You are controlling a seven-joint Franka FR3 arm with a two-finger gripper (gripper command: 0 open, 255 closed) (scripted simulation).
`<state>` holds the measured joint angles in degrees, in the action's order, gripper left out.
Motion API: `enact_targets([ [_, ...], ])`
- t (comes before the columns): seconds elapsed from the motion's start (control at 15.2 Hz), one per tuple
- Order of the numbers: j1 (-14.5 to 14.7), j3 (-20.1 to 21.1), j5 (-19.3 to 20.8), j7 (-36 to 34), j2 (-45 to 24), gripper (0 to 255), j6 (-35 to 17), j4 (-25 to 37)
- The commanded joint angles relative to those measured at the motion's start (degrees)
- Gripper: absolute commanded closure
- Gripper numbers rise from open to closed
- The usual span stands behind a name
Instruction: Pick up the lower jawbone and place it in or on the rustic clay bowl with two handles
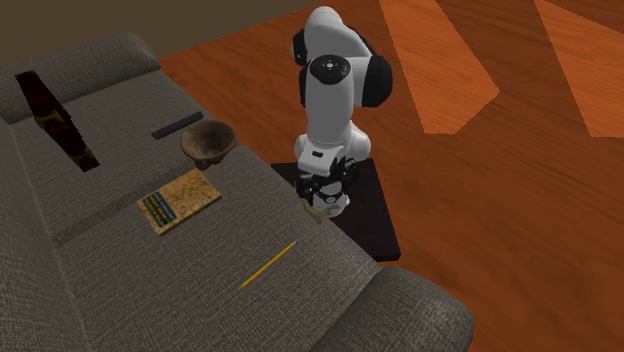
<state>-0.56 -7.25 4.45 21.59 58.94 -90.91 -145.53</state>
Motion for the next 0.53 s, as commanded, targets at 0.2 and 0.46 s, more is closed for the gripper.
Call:
enact_targets([
  [0.2, -0.66, -4.92, 8.31, 10.93, 9.03, 0, 0.51, -7.25],
  [0.46, -1.48, -7.69, 12.21, 15.16, 12.56, 0, -0.48, -11.03],
])
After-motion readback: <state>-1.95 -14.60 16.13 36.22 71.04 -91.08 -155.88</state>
